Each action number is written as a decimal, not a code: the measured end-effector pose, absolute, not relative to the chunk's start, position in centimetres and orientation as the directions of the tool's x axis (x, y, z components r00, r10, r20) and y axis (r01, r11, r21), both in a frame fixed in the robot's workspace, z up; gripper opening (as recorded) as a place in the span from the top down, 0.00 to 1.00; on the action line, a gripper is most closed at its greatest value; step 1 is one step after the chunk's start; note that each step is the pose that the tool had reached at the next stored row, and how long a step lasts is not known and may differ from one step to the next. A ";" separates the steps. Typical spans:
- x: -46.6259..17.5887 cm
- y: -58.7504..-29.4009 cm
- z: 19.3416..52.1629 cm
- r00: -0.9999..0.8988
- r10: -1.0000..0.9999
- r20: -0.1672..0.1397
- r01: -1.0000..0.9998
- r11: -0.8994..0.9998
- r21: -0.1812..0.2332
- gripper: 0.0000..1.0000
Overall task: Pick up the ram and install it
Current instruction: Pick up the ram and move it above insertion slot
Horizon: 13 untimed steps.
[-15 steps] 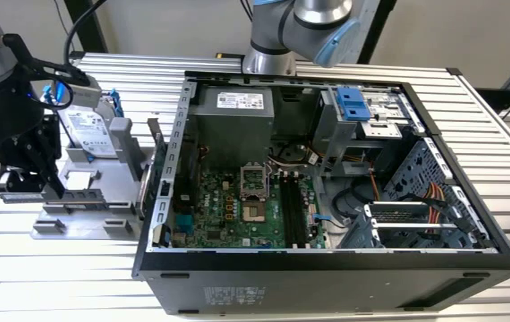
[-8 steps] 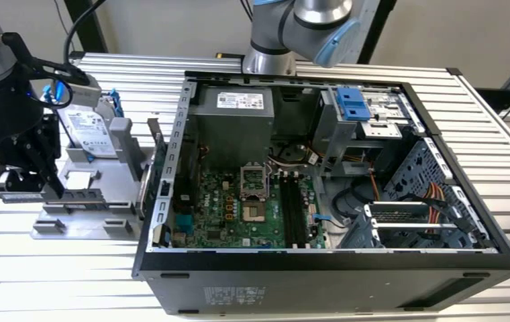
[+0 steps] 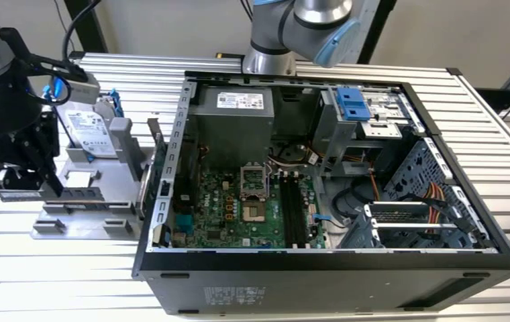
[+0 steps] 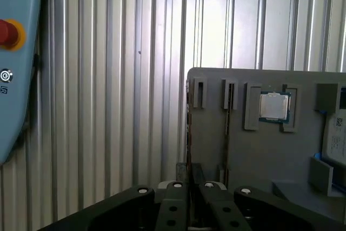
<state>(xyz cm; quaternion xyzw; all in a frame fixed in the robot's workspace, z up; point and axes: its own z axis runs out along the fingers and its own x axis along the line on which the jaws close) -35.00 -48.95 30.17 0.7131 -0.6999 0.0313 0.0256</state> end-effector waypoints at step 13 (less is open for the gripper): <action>-35.0 -48.9 30.6 0.017 -0.996 0.092 -1.000 -0.018 -0.007 1.00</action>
